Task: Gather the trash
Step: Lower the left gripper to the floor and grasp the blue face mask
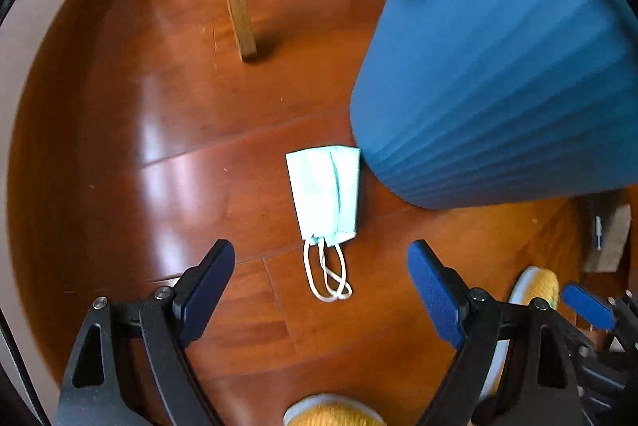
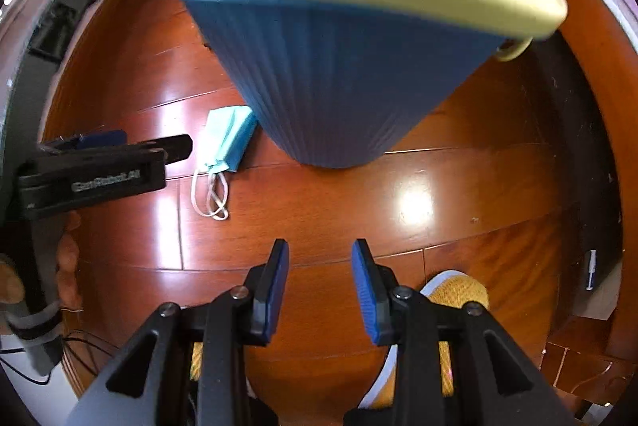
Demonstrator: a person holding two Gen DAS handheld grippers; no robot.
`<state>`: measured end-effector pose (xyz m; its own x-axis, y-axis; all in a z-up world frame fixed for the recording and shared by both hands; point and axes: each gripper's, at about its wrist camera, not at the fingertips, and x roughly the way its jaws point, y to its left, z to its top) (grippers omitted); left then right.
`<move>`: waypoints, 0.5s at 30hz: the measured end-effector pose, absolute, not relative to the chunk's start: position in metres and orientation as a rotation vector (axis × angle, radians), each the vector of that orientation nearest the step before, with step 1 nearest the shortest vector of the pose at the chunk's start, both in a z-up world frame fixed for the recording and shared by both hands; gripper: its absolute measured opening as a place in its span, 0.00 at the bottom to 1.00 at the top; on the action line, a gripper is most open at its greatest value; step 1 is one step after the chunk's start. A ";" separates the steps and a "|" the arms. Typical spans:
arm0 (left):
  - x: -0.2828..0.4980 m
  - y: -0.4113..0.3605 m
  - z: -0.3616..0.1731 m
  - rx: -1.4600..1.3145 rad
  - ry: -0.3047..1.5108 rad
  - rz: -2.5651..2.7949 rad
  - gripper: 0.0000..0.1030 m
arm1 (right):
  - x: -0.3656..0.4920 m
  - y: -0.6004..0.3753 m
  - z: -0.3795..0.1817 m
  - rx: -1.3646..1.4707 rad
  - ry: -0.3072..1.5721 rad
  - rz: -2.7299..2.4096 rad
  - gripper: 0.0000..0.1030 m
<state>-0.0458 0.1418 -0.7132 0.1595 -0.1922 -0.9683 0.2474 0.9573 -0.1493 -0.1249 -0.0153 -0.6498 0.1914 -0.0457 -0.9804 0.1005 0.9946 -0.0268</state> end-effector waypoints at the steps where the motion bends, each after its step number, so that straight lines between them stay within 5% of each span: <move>1: -0.044 0.141 -0.721 0.039 1.374 -0.304 0.85 | -0.124 -0.017 -0.654 0.044 1.373 -0.113 0.32; 10: -0.031 0.128 -0.768 0.047 1.367 -0.291 0.82 | -0.113 -0.031 -0.682 0.047 1.378 -0.159 0.32; 15: -0.019 0.124 -0.788 0.039 1.398 -0.265 0.58 | -0.108 -0.039 -0.692 0.046 1.386 -0.183 0.32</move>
<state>-0.0187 0.1238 -0.7877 0.1473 -0.1614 -0.9758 0.2070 0.9698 -0.1291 -0.1078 -0.0391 -0.6925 0.1721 -0.1022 -0.9798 0.1557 0.9849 -0.0754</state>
